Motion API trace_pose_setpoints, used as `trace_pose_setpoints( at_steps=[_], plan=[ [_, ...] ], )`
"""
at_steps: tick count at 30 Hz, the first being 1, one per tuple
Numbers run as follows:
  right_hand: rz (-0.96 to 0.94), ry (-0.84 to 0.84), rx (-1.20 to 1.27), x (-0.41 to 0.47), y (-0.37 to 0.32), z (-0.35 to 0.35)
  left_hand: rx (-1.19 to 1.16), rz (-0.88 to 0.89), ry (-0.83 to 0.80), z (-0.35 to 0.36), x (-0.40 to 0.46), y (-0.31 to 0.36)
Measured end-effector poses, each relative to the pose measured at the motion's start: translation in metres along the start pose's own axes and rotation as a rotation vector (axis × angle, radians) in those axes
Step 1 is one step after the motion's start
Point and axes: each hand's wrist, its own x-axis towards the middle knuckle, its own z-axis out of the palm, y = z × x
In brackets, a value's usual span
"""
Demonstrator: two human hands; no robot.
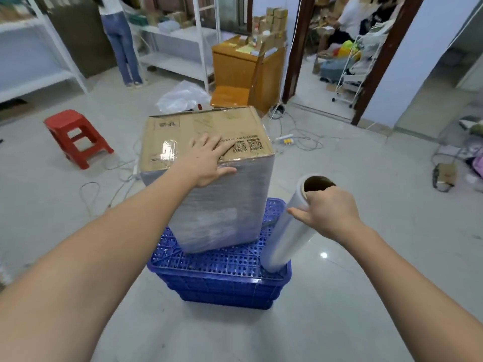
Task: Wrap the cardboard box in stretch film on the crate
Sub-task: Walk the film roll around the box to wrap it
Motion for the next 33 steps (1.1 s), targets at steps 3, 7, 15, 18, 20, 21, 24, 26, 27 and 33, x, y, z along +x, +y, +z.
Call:
trace_pose_setpoints(
  at_steps=[3,7,15,18,20,21,24,26,27,33],
  plan=[
    [-0.090,-0.022,-0.001,-0.005,-0.006,-0.003,0.027,-0.010,0.021,0.004,0.007,0.003],
    [-0.365,0.116,-0.007,-0.010,-0.036,-0.006,0.037,-0.033,0.020,0.002,0.008,0.003],
    [-0.737,0.124,0.011,-0.022,-0.106,0.000,0.063,-0.041,0.030,0.003,-0.002,0.003],
    [-0.794,0.104,0.034,-0.019,-0.119,-0.006,0.056,-0.047,0.025,0.003,-0.003,0.004],
    [-0.794,0.095,0.036,-0.016,-0.119,-0.005,0.055,-0.051,0.017,0.003,-0.003,0.005],
    [-0.795,0.100,0.042,-0.015,-0.118,-0.004,0.054,-0.053,0.015,0.002,-0.003,0.005],
    [-0.796,0.116,0.039,-0.017,-0.118,-0.003,0.049,-0.052,0.012,0.002,-0.004,0.006],
    [-0.798,0.131,0.044,-0.018,-0.118,-0.003,0.048,-0.053,0.008,0.001,-0.006,0.008],
    [-0.796,0.136,0.054,-0.018,-0.118,-0.003,0.051,-0.055,0.009,0.000,-0.006,0.008],
    [-0.795,0.159,0.051,-0.020,-0.112,-0.002,0.047,-0.058,-0.006,-0.003,-0.009,0.013]
  ],
)
